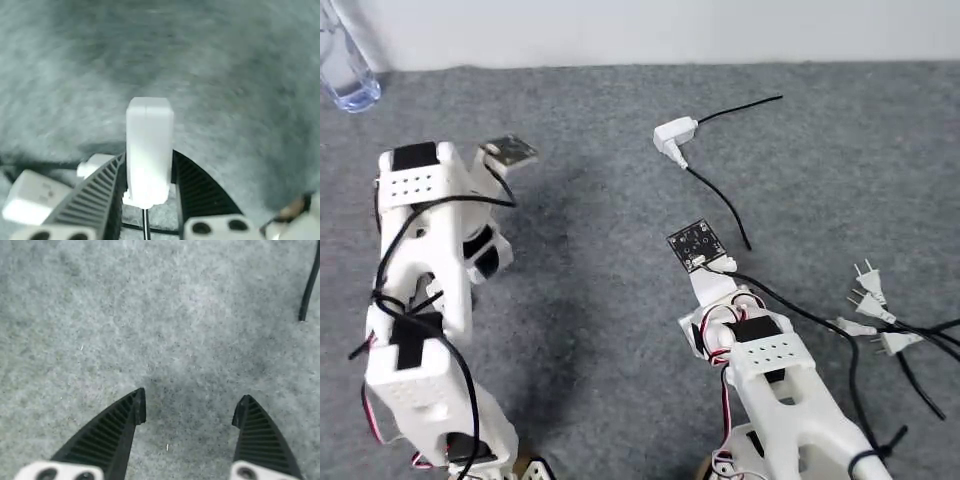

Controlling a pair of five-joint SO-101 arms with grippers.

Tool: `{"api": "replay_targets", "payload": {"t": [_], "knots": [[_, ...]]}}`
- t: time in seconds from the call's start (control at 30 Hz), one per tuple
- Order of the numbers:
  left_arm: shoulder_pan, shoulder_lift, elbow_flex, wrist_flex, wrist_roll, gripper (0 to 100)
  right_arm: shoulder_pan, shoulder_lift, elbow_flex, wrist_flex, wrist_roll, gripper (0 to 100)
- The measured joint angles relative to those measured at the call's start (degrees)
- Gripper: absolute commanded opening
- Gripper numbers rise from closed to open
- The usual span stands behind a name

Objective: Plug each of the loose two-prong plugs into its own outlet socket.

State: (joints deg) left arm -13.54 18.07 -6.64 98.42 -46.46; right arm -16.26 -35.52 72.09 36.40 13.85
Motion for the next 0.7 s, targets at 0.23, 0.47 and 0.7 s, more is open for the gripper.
{"api": "replay_targets", "payload": {"t": [0.23, 0.47, 0.7], "knots": [[10.0, -8.5, 13.5, 0.4, -15.3, 1, 9.1, 0.0, 0.0, -5.5, 1.6, 28.1], [20.4, -12.5, 16.4, 0.3, -18.5, 1, 15.6, 0.0, 0.0, -7.2, -2.0, 28.1], [28.7, -12.6, 17.9, -6.8, -18.7, 1, 17.8, 0.0, 0.0, -7.4, -2.2, 28.1]]}}
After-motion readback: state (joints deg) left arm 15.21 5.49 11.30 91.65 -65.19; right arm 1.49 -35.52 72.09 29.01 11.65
